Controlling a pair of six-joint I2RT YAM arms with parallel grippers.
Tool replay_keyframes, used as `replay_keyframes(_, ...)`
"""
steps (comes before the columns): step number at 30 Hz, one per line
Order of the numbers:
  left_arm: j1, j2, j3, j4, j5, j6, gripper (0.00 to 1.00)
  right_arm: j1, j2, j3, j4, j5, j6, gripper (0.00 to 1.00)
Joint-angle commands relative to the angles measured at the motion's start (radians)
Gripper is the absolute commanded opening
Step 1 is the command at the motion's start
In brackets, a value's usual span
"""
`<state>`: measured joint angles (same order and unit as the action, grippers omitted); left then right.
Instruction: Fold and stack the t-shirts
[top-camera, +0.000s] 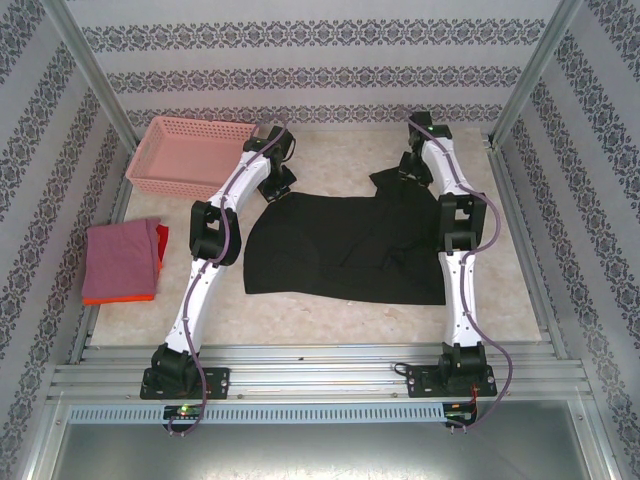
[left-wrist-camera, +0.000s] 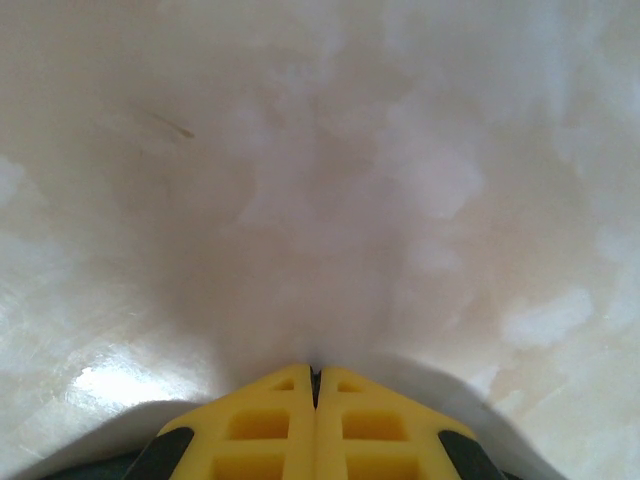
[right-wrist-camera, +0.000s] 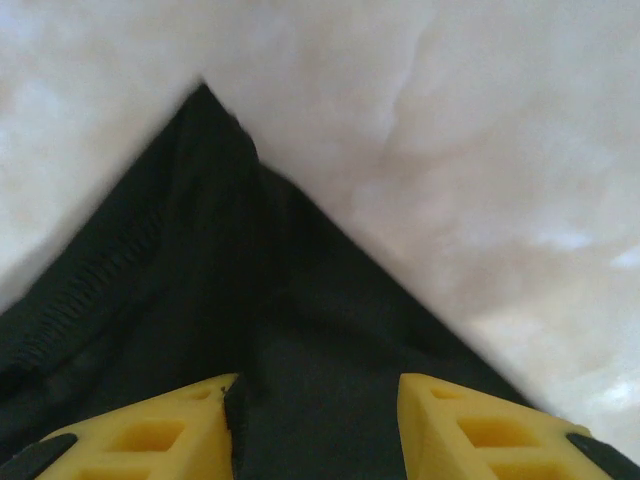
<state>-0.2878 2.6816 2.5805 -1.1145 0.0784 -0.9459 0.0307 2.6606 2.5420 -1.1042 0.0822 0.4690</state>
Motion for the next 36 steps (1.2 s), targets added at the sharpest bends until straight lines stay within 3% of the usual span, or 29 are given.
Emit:
replay_keyframes(1, -0.001, -0.054, -0.013, -0.02, -0.002, 0.004, 0.0, 0.008, 0.038, 0.026, -0.112, 0.014, 0.055, 0.44)
replay_keyframes(3, -0.001, -0.054, -0.012, -0.018, -0.003, 0.003, 0.0, 0.011, 0.052, 0.018, -0.122, 0.003, 0.06, 0.43)
replay_keyframes(9, -0.001, -0.057, -0.013, -0.017, -0.006, 0.001, 0.0, 0.013, 0.055, 0.027, -0.116, 0.015, 0.046, 0.11)
replay_keyframes(12, -0.001, -0.057, -0.013, -0.016, -0.006, 0.0, 0.0, 0.011, 0.035, 0.038, -0.089, 0.01, 0.04, 0.0)
replay_keyframes(17, -0.002, -0.059, -0.011, -0.014, -0.007, -0.001, 0.0, 0.006, -0.016, 0.038, -0.028, -0.009, 0.026, 0.0)
replay_keyframes(18, -0.001, -0.06, -0.011, -0.014, -0.009, 0.001, 0.0, 0.006, -0.027, 0.037, -0.014, -0.014, 0.02, 0.08)
replay_keyframes(19, 0.0, -0.061, -0.011, -0.013, -0.008, 0.001, 0.0, 0.006, -0.037, 0.033, -0.004, -0.011, 0.017, 0.24)
replay_keyframes(20, 0.001, -0.061, -0.011, -0.013, -0.009, 0.001, 0.0, 0.005, -0.047, 0.026, 0.005, -0.004, 0.014, 0.3)
replay_keyframes(27, 0.001, -0.06, -0.013, -0.013, -0.005, 0.006, 0.0, -0.012, -0.043, 0.004, 0.018, 0.046, 0.014, 0.34)
replay_keyframes(36, 0.008, -0.066, -0.011, -0.013, 0.0, 0.009, 0.0, -0.014, 0.058, 0.083, -0.052, 0.007, 0.032, 0.35)
